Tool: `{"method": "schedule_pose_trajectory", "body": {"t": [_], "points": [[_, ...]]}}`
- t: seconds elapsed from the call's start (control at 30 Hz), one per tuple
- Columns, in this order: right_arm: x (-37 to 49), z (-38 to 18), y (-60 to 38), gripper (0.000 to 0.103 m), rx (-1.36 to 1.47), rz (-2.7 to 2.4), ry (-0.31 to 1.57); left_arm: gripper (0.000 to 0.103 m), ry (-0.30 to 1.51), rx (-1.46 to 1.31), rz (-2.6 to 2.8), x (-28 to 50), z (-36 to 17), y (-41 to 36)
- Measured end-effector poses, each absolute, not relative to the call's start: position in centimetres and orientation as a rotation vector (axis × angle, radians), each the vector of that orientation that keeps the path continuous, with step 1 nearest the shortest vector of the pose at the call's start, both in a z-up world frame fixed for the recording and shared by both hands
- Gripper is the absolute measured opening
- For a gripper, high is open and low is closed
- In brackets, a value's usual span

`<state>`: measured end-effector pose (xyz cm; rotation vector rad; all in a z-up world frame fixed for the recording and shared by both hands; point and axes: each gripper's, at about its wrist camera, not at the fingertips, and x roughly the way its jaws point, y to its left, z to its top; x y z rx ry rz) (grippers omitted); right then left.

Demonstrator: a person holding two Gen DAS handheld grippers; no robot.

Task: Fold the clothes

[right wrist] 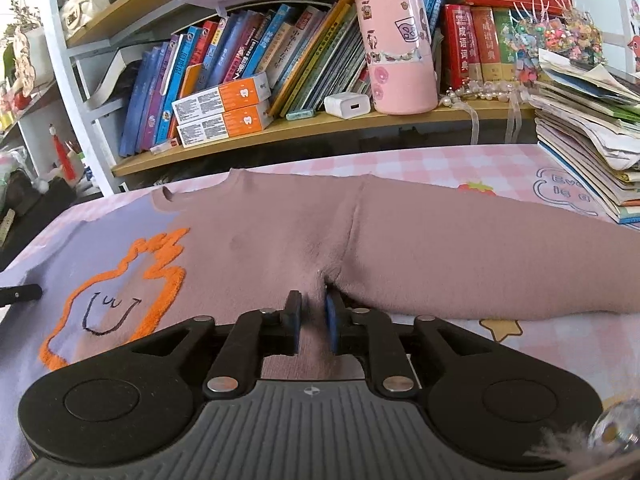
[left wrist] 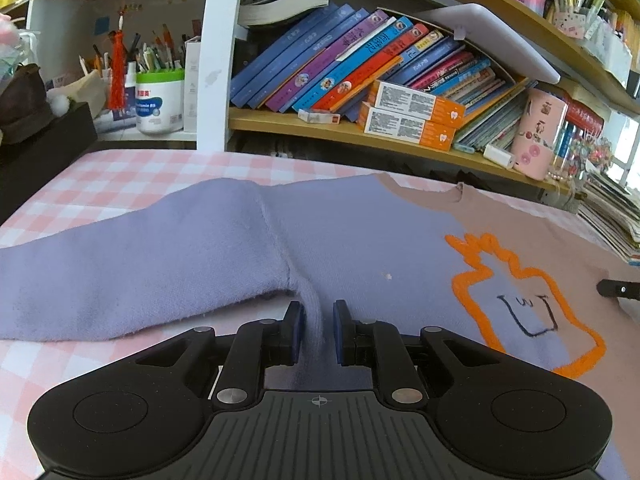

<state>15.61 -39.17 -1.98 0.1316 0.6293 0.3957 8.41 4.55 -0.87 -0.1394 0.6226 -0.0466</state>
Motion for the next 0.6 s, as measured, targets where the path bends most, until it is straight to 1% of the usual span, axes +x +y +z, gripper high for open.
{"method": "schedule_pose_trajectory", "body": {"t": [0.2,0.27,0.37,0.6], "points": [[14.3,-1.9,-39.6,0.017,0.133,0.395,0.618,0.018,0.624,-0.112,-0.049,4.7,-0.8,4.7],[13.5,-1.8,-39.6,0.023,0.123,0.386,0.616,0.018,0.630,-0.117,-0.056,3.1,-0.7,4.8],[11.7,-1.8,-39.6,0.027,0.097,0.375,0.618,0.018,0.639,-0.132,-0.078,0.9,-0.5,4.9],[4.3,-1.9,-39.6,0.029,0.018,0.364,0.629,0.018,0.641,-0.161,-0.127,-3.5,-0.7,4.9]]}}
